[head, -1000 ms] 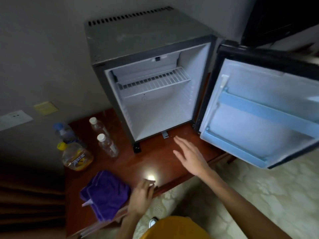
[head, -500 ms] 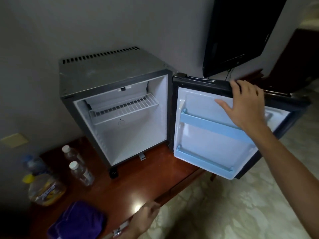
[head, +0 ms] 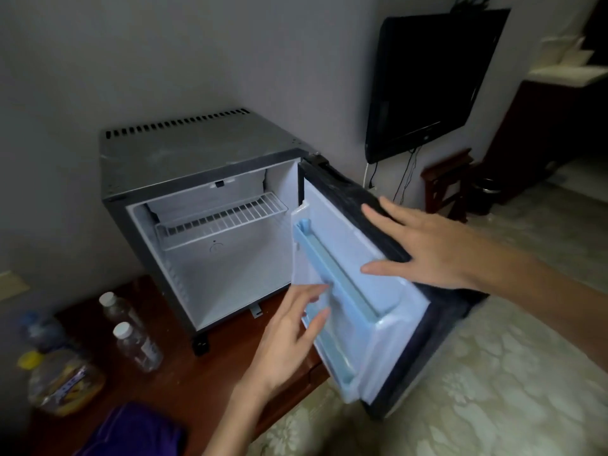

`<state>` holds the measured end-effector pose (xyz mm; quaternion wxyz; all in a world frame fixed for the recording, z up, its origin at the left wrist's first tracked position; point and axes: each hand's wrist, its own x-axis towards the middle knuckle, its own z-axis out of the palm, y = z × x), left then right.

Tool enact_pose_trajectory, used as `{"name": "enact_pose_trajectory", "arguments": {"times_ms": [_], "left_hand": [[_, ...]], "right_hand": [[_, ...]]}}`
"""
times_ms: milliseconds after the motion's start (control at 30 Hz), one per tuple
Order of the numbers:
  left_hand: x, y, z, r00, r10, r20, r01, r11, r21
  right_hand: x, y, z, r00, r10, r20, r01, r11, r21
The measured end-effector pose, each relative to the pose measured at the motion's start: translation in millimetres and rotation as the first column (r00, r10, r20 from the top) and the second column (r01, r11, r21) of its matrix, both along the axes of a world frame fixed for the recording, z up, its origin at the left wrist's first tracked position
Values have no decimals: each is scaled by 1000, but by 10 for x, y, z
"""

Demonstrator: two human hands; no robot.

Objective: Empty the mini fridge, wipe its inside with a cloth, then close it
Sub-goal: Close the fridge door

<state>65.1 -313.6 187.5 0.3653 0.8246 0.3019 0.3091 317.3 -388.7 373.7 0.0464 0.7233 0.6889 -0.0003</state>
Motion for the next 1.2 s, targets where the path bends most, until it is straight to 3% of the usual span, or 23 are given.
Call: {"name": "enact_pose_trajectory", "arguments": {"times_ms": [133, 233, 333, 433, 567, 700, 900, 1200], "left_hand": [[-144, -290, 704, 975, 26, 222, -30, 999, 14], [-401, -397, 968, 968, 36, 250, -44, 999, 25], [-756, -294, 1035, 968, 90, 236, -102, 994, 41], [-1154, 15, 1055, 978, 176, 116, -195, 964, 179], [-1596, 549, 1141, 953, 283, -113, -205, 871, 446], [-1897, 1047, 1207, 877, 415, -243, -188, 761, 622], [-2017, 1756, 1110, 772, 596, -220, -263, 615, 743], [-1937, 1997, 934, 808, 576, -121, -357, 643, 677]], "right_hand": [[-499, 37, 21, 951, 38, -306, -63, 995, -75], [-852, 161, -198, 874, 119, -471, -135, 991, 0], [-1244, 347, -398, 831, 229, -507, -182, 973, 140], [-1523, 587, -558, 851, 324, -414, -227, 937, 265], [-1572, 1053, -772, 909, 407, -93, -323, 827, 460], [-1354, 1752, -930, 886, 463, 10, -368, 689, 624], [-1583, 2437, -1133, 931, 350, 99, -326, 683, 654], [-1636, 2613, -1268, 949, 280, 147, -300, 648, 700]]}}
